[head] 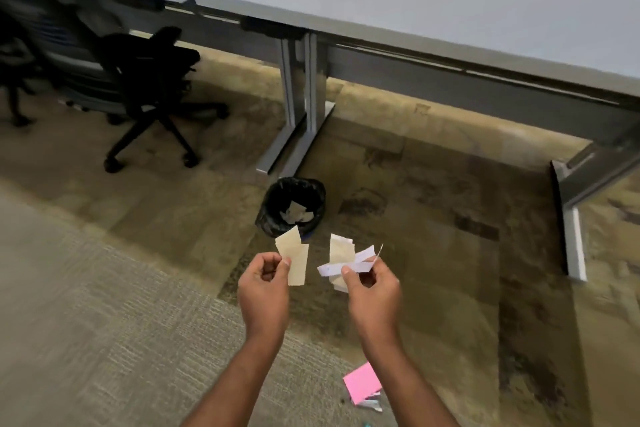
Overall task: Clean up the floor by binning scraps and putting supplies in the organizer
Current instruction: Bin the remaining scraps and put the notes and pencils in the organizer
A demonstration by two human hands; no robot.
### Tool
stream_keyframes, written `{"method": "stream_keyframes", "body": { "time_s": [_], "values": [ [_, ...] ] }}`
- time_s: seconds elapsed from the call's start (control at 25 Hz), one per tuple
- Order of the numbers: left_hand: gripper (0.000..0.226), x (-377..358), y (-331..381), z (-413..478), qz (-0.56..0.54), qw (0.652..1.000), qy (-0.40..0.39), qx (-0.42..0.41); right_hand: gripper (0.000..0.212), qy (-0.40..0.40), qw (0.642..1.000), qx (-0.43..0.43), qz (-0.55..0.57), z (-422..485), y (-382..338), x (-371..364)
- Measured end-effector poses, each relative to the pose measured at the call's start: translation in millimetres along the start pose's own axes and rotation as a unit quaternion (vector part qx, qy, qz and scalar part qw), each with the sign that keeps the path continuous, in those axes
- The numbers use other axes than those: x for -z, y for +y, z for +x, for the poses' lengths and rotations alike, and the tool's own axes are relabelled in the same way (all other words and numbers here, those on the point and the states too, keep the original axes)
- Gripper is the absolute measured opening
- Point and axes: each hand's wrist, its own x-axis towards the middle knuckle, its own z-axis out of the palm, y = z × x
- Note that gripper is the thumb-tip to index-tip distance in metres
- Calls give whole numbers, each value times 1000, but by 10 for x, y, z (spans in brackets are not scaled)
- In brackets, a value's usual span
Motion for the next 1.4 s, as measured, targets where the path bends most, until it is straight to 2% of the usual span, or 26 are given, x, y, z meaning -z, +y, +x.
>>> {"method": "stream_keyframes", "body": {
  "time_s": [0.16,0.32,0.4,0.68,0.96,1.12,1.28,1.4],
  "values": [
    [11,-75,-306,653,16,1000,12,7,16,0,999,12,-48,425,191,-583],
    [15,-167,-680,1457,92,994,40,-43,6,25,997,16,-66,945,472,-1275],
    [15,-184,-840,1800,117,992,23,-46,6,31,997,2,-65,1162,608,-1603],
    [17,-438,-1385,2679,93,996,1,-11,8,63,992,-25,-102,1851,1052,-2454],
    [19,-857,-1728,3302,175,984,0,-20,4,53,980,-29,-190,2608,1481,-2908],
    [23,-988,-1972,3565,199,980,-9,-28,7,28,978,23,-205,2829,1747,-3021],
    [7,-1093,-2161,3794,190,981,-39,2,2,-3,983,47,-179,3027,1966,-3096],
    [33,-1046,-2255,3851,165,981,-97,13,23,-18,983,33,-178,3093,2067,-3130]
  ]
}}
